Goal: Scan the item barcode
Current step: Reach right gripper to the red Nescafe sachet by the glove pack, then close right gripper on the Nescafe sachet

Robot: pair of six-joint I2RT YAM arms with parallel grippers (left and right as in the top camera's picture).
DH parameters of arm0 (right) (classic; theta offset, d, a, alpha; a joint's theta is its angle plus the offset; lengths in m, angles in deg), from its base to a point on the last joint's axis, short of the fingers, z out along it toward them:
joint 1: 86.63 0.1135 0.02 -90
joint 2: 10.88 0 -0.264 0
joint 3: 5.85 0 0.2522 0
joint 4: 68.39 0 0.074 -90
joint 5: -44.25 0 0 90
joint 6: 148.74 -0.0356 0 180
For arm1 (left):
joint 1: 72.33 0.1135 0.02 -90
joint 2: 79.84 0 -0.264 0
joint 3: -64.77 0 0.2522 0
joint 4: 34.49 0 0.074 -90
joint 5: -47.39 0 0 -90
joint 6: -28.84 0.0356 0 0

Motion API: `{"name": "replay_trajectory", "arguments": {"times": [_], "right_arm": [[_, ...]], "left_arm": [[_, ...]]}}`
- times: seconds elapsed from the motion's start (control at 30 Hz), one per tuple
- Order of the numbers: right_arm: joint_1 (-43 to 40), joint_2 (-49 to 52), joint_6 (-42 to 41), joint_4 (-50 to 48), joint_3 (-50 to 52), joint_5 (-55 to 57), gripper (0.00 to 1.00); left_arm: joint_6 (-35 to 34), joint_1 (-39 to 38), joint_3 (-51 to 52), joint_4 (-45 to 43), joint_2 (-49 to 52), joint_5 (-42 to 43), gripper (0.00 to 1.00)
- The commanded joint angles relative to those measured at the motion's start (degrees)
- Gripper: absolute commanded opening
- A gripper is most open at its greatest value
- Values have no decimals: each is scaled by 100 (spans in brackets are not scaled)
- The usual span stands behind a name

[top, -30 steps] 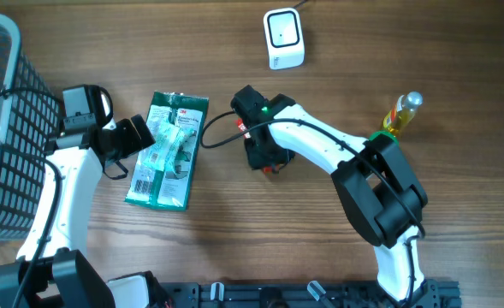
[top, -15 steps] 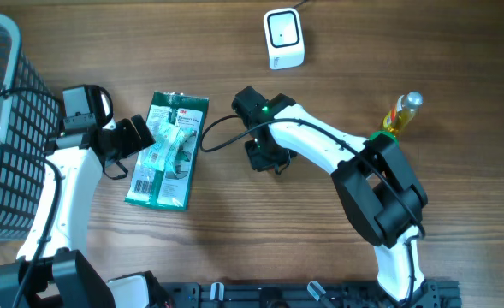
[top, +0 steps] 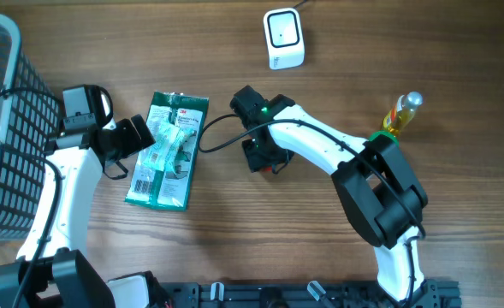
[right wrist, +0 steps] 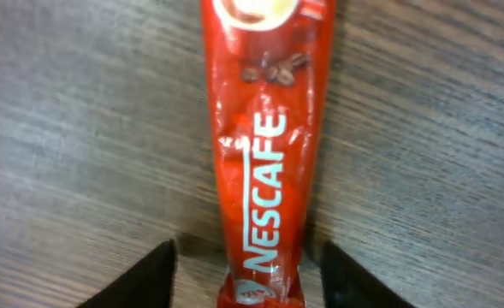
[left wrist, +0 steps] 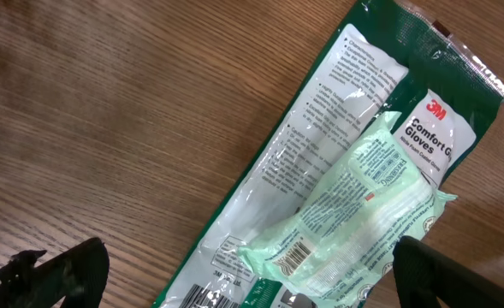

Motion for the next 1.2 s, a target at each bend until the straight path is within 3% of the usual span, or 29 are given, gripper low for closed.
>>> {"name": "replay_trajectory", "arguments": {"times": [0.0, 1.17], "right_arm": [[-13, 81, -2, -17, 85, 13, 63], [-4, 83, -20, -76, 87, 9, 66]], "left_arm": [[114, -20, 24, 0, 15, 46, 100], [114, -20, 24, 0, 15, 46, 100]]}}
